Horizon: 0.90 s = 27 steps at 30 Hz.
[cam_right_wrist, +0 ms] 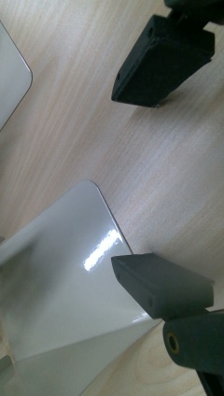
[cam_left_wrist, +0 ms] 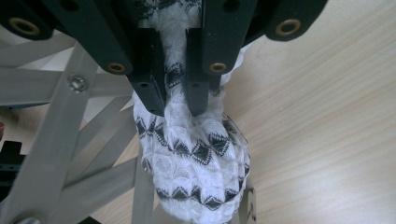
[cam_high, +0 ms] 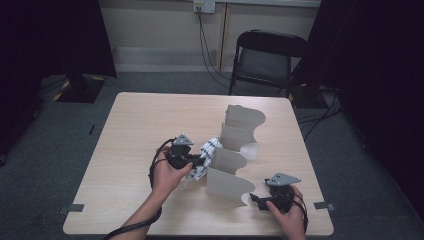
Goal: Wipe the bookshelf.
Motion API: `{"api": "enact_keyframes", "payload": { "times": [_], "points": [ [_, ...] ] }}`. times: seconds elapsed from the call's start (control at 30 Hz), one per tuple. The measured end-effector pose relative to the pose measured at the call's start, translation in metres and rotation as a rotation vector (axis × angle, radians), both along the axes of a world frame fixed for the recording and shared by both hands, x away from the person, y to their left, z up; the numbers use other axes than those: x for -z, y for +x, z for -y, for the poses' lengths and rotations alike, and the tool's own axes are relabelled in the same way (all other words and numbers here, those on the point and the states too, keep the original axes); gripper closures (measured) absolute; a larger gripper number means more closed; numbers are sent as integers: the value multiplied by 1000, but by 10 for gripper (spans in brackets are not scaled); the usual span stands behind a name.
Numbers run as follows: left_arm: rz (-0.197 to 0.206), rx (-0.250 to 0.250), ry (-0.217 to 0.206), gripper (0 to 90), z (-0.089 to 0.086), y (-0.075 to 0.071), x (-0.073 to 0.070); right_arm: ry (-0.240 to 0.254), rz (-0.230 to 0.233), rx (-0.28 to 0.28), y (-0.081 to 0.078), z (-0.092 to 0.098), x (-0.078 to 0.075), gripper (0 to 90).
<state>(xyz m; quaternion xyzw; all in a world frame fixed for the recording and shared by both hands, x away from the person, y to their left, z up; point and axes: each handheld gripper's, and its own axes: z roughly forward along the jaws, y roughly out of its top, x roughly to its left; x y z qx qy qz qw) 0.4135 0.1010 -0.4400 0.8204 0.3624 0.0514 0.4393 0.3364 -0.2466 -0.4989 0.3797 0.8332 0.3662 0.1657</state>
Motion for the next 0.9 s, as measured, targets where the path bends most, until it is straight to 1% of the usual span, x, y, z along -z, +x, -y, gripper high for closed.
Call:
{"api": "enact_keyframes", "payload": {
  "times": [0.13,0.27,0.33,0.57,0.73,0.9],
  "points": [
    [-6,-9,-1,798,1,0,3,0,0,0,0,0,0,165],
    [0,-11,13,798,-1,1,-1,0,0,0,0,0,0,166],
    [10,-12,20,798,-3,1,-8,0,0,0,0,0,0,166],
    [41,-9,20,799,-7,1,-34,0,0,0,0,0,0,165],
    [52,-11,11,799,-8,2,-50,0,0,0,0,0,0,165],
    [75,-14,8,799,-10,3,-71,-1,0,0,0,0,0,166]
  ]
}}
